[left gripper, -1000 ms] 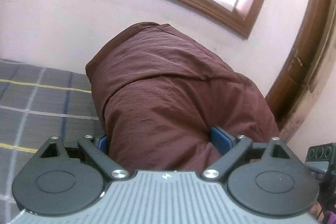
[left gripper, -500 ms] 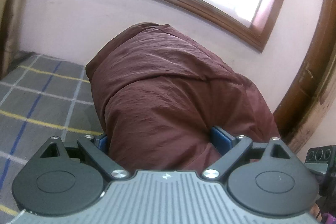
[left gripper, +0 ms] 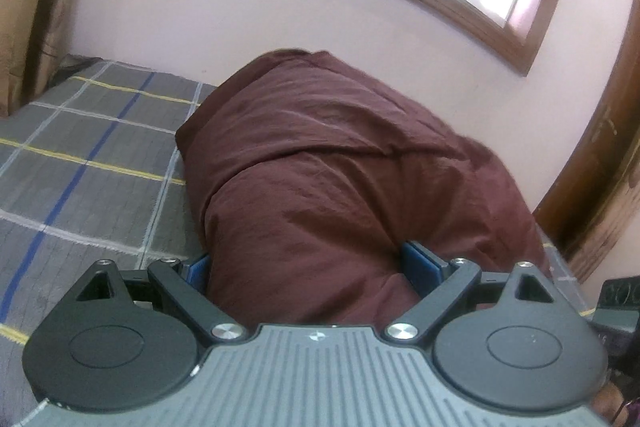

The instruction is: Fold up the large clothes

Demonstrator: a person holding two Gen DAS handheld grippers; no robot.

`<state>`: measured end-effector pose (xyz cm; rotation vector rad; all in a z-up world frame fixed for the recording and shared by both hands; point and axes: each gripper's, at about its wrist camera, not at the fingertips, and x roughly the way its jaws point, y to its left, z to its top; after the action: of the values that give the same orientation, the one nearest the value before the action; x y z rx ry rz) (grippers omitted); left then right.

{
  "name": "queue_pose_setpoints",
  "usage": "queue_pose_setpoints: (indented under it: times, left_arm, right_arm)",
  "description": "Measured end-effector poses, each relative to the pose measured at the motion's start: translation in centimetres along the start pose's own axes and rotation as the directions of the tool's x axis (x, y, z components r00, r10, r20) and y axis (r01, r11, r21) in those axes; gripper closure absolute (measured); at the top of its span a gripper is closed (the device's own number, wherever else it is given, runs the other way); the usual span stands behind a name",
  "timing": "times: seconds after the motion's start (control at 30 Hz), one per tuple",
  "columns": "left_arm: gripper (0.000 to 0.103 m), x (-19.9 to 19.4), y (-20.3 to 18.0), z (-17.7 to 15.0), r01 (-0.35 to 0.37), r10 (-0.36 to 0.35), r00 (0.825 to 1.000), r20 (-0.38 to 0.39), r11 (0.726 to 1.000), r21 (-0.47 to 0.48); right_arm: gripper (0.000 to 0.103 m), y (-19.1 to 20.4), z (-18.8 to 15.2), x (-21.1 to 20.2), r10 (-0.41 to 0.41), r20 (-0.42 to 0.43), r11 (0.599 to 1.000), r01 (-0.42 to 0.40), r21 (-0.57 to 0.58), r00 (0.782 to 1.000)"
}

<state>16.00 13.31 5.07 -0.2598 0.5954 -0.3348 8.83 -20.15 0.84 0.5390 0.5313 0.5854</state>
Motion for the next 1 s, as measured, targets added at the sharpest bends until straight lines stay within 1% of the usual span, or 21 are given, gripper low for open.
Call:
queue_pose_setpoints:
  times: [0.07,0.1,0.13,0.17,0.2,0.27,0.33,0.43,0.57,0.7,0.73,0.8,0.83,0.9,0.93,1.0]
  left_arm:
    - [0.009,-0.1,0.2,-0.8,-0.019,0.019,1.0,0.006,1.0,0.015]
    - [0.006,-0.2,0.2,-1.2,-0.033,0.032,0.999,0.021,0.999,0.03]
    - [0.005,-0.5,0.0,-1.6,-0.053,0.05,0.998,0.044,0.997,0.059]
    - [0.001,-0.7,-0.4,-1.8,-0.076,0.071,0.996,0.06,0.994,0.084]
    - [0.0,-1.0,-0.7,-2.0,-0.105,0.097,0.992,0.079,0.988,0.11]
    - [0.0,-1.7,-2.0,-2.3,-0.162,0.14,0.982,0.128,0.97,0.183]
    - [0.0,-2.2,-3.1,-2.5,-0.204,0.171,0.974,0.152,0.95,0.237]
    - [0.0,-2.7,-3.8,-2.8,-0.222,0.184,0.969,0.166,0.943,0.248]
    - [0.0,-3.5,-4.2,-2.9,-0.256,0.218,0.959,0.181,0.942,0.218]
    - [0.0,-4.3,-5.4,-2.8,-0.323,0.277,0.936,0.215,0.922,0.215]
    - [0.0,-4.6,-5.7,-2.8,-0.339,0.291,0.93,0.225,0.916,0.217]
    - [0.0,-5.1,-6.3,-2.7,-0.371,0.319,0.917,0.24,0.904,0.215]
    - [0.0,-5.4,-6.7,-2.6,-0.394,0.342,0.907,0.245,0.895,0.211]
    - [0.0,-5.7,-7.3,-2.5,-0.433,0.382,0.892,0.243,0.877,0.208]
    - [0.0,-5.9,-7.7,-2.4,-0.435,0.387,0.892,0.235,0.875,0.212]
    - [0.0,-6.2,-8.1,-2.2,-0.425,0.382,0.9,0.209,0.875,0.231]
  right_arm:
    - [0.035,-0.1,-0.5,0.2,-0.019,-0.012,1.0,0.019,-0.017,1.0]
    - [0.034,-0.5,-0.8,0.2,-0.022,-0.016,1.0,0.022,-0.005,1.0]
    - [0.031,-0.8,-1.0,0.2,-0.02,-0.017,1.0,0.02,0.009,1.0]
    - [0.027,-1.0,-1.2,0.3,-0.024,-0.017,1.0,0.024,0.013,1.0]
    - [0.024,-1.2,-1.4,0.1,-0.033,-0.014,0.999,0.033,0.002,0.999]
    - [0.02,-0.8,-1.6,0.8,-0.037,-0.009,0.999,0.037,0.009,0.999]
    - [0.016,-0.6,-1.8,0.7,-0.053,0.001,0.999,0.053,0.007,0.999]
    - [0.015,0.1,-2.0,0.4,-0.075,0.018,0.997,0.075,-0.007,0.997]
    - [0.015,2.2,-1.9,-0.9,-0.144,0.052,0.987,0.147,-0.065,0.988]
    - [0.015,5.5,-2.4,-2.7,-0.246,0.112,0.952,0.262,-0.159,0.963]
    - [0.013,6.3,-2.5,-3.1,-0.272,0.13,0.939,0.293,-0.181,0.953]
    - [0.007,8.2,-3.0,-4.3,-0.328,0.196,0.906,0.367,-0.211,0.924]
    - [0.0,8.9,-3.4,-5.0,-0.345,0.229,0.892,0.394,-0.222,0.91]
    - [0.0,10.8,-3.8,-6.1,-0.379,0.272,0.863,0.444,-0.242,0.884]
    - [0.0,11.6,-3.8,-6.4,-0.392,0.282,0.85,0.462,-0.252,0.876]
    - [0.0,13.3,-4.1,-6.8,-0.418,0.286,0.823,0.492,-0.283,0.862]
